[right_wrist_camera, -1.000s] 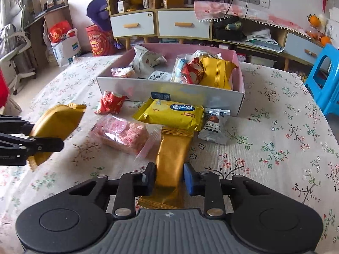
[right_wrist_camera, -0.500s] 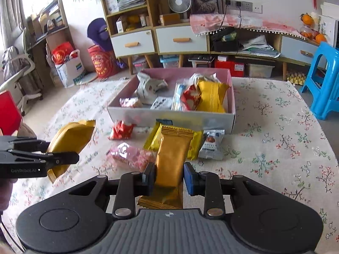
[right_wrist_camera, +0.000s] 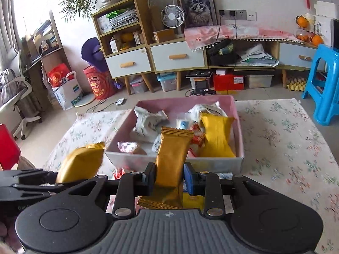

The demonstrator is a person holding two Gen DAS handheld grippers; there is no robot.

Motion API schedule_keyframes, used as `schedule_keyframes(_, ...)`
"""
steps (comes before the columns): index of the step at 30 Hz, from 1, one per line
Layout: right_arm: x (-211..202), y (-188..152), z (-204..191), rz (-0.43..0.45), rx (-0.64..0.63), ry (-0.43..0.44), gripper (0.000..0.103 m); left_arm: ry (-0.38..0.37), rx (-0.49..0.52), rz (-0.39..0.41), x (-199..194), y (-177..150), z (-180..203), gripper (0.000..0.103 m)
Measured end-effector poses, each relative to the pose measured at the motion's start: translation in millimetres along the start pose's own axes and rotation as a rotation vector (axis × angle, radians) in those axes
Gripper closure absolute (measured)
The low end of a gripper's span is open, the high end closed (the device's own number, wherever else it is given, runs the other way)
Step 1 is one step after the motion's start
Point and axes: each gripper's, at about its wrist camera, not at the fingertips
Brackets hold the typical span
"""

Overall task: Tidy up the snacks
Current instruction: 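Carry the yellow bag and gold bar over the box and open both tools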

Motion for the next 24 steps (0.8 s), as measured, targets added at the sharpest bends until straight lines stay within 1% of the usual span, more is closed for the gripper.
schedule_keyframes(4, 15.4, 20.3, -4.2, 0.009, 0.022, 0.024, 0.085, -0.011, -0.014, 0.019, 9.3, 24.1, -0.6, 0.061)
schedule_keyframes(7, 29.4, 36.7, 0.3, 0.005, 0.071, 0.069, 0.084, -0.026, -0.020, 0.034, 19.0, 42.0, -1.9, 0.061)
schedule_keyframes(10, 46.1, 49.1, 6.1, -0.003, 0.129, 0.079, 0.084, -0.035, -0.021, 0.033, 35.0, 56.2, -2.6, 0.061)
schedule_keyframes(14, 69.7, 57.3, 14.1, -0.041, 0.193, 0.101, 0.084, -0.038, -0.007, 0.012, 59.4, 68.5, -3.5, 0.061)
schedule_keyframes(18, 86.4, 61.6, 21.6, -0.049, 0.222, 0.117, 0.084, -0.038, -0.001, -0.022, 84.7, 74.4, -7.2, 0.061)
schedule_keyframes(21, 96.9, 62.8, 26.0, -0.056, 0.237, 0.136, 0.084, -0.021, 0.006, -0.048, 102.5, 78.7, -10.8, 0.061)
schedule_keyframes(24, 107.3, 62.7, 27.4, -0.063, 0.240, 0.135, 0.084, 0.003, 0.013, -0.069, 116.6, 81.8, -14.2, 0.061)
Point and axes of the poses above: each gripper's, at about its wrist camera, not at the fingertips, and x roughly the way its jaws point, z to its right, y to its top, and after that the axes turned 13 degrees about -y, right-handed
